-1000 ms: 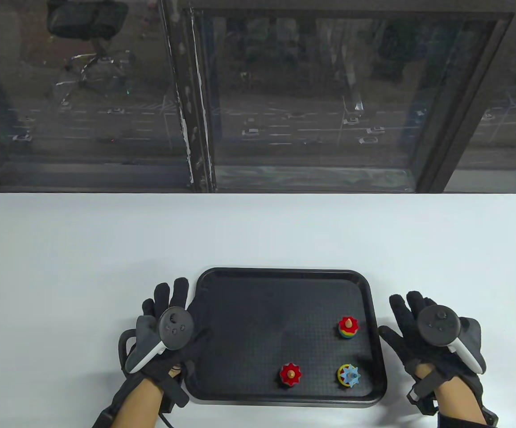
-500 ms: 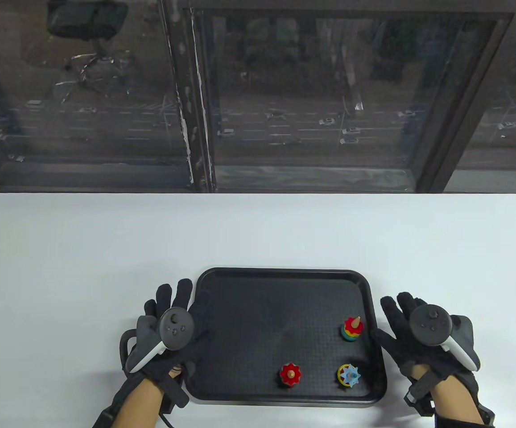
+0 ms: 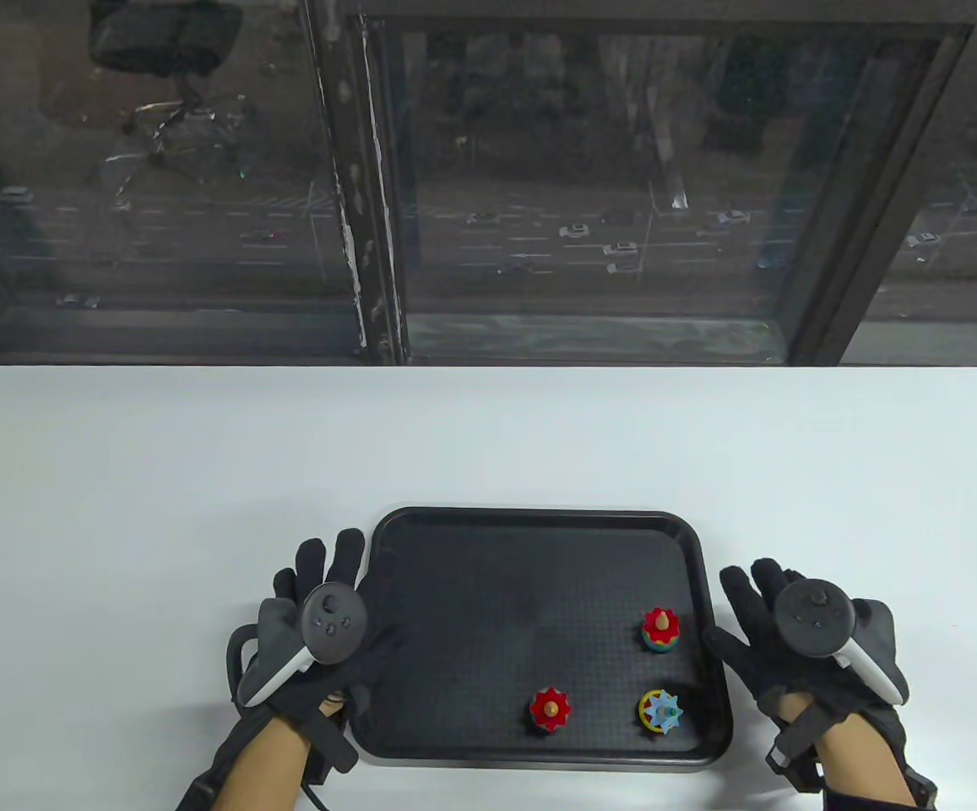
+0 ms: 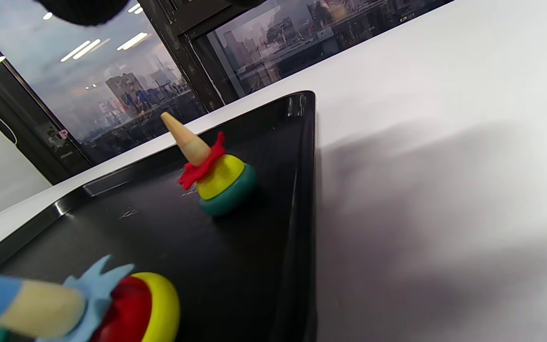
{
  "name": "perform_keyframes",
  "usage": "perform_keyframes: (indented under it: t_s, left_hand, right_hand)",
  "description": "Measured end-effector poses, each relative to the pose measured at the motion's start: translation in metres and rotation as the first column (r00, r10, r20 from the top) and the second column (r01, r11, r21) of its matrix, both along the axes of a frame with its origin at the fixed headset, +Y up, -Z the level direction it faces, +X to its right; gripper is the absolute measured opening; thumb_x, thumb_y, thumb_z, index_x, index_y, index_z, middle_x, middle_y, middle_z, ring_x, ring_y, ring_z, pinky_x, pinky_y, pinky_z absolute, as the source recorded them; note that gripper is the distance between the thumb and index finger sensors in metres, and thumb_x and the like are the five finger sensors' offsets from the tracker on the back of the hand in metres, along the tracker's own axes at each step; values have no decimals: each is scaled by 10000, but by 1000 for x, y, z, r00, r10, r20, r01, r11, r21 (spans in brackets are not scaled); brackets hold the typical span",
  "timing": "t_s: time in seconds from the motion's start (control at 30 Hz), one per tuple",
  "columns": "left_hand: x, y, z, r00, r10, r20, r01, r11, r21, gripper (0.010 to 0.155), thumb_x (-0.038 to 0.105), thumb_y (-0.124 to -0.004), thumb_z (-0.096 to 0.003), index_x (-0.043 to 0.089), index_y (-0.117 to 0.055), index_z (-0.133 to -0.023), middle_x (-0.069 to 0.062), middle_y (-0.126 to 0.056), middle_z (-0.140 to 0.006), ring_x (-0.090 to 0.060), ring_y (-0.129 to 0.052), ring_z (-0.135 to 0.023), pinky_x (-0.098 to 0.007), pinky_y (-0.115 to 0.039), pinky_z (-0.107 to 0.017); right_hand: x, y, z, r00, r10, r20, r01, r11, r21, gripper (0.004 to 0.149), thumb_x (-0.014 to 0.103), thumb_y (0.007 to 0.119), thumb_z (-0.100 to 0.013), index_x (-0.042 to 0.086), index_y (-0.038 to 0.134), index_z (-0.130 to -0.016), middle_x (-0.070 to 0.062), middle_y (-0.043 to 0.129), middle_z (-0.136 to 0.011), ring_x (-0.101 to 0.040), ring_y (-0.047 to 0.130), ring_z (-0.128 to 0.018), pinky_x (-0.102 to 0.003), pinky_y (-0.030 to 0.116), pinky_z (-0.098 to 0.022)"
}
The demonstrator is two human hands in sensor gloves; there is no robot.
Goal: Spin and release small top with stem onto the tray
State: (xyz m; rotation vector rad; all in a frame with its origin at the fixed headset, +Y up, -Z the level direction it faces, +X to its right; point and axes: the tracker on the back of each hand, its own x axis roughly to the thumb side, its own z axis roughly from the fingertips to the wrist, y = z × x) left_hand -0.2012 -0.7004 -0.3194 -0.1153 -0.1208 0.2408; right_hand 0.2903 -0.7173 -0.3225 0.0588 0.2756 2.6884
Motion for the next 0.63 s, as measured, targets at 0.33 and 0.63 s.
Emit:
perform_keyframes:
  t_s: [0.33, 0.63]
  left_hand:
    - [-6, 1, -1, 999, 33, -39, -33, 999, -4, 812, 737, -557, -373, 527, -308, -1117, 105, -81, -1293, -369, -37, -1177, -627, -171, -834]
    - [1, -3, 1, 1000, 1, -21, -2, 1000, -12, 813, 743, -547, -374, 532, -290, -1116, 74, -79, -1293, -376, -46, -1174, -630, -184, -829]
  right_hand:
    - [-6, -1, -3, 1000, -3, -26, 2, 999, -44, 802, 674, 539, -437, 326, 256, -1102, -138, 111, -1144, -503, 116, -1035, -702, 219, -666]
    - [-18, 6, 0, 995, -36, -88, 32, 998, -48, 805, 677, 540, -436, 332, 244, -1101, -143, 109, -1143, -515, 147, -1037, -705, 223, -662]
